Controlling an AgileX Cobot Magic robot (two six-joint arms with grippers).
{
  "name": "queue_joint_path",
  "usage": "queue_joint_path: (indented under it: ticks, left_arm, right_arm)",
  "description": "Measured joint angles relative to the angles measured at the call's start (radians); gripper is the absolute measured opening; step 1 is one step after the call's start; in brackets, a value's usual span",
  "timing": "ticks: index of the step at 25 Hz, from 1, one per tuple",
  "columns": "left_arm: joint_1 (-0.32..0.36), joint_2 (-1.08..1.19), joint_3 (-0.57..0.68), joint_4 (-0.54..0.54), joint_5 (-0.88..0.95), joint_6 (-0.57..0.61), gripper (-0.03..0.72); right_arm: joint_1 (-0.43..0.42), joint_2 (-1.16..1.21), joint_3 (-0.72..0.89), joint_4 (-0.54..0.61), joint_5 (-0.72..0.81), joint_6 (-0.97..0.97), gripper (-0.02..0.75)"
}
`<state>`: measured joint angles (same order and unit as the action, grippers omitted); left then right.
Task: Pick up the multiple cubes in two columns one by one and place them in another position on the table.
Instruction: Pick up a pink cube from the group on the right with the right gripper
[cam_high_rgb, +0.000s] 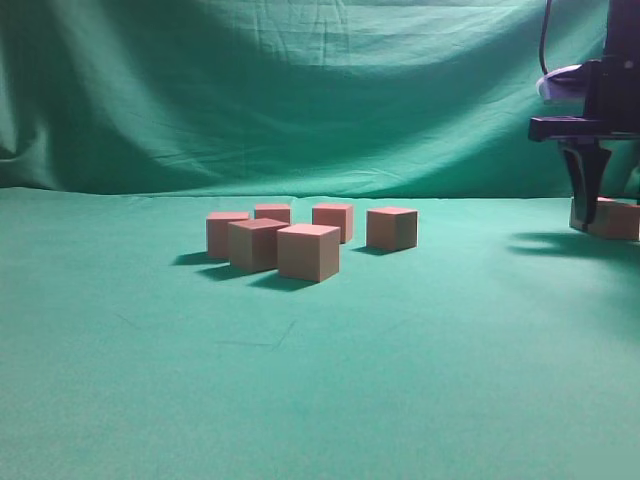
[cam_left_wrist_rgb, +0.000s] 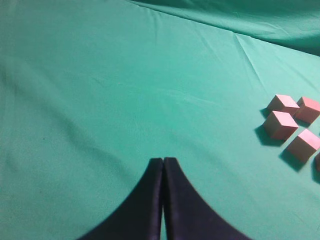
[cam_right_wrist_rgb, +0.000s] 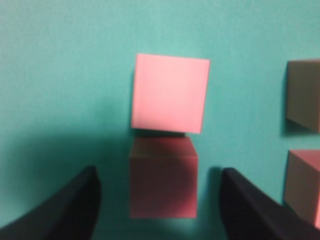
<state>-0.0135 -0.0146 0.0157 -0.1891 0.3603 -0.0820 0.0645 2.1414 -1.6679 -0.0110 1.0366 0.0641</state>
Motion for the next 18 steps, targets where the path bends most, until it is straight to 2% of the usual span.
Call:
queue_joint_path:
  ticks: [4, 5, 13, 18]
  left_arm:
    - [0.000, 0.000, 0.000, 0.000, 0.000, 0.000, 0.000]
    - [0.000, 0.000, 0.000, 0.000, 0.000, 0.000, 0.000]
    - [0.000, 0.000, 0.000, 0.000, 0.000, 0.000, 0.000]
    - [0.000, 0.000, 0.000, 0.000, 0.000, 0.000, 0.000]
  right_arm:
    - [0.000, 0.017, -0.001, -0.006, -0.004, 0.000, 0.274]
    - [0.000, 0.017, -0.002, -0.012, -0.003, 0.000, 0.260]
    - [0.000, -0.017, -0.004, -0.034, 0.042, 0.002, 0.272]
    - [0.000, -0.095, -0.044, -0.034, 0.169, 0.002, 0.272]
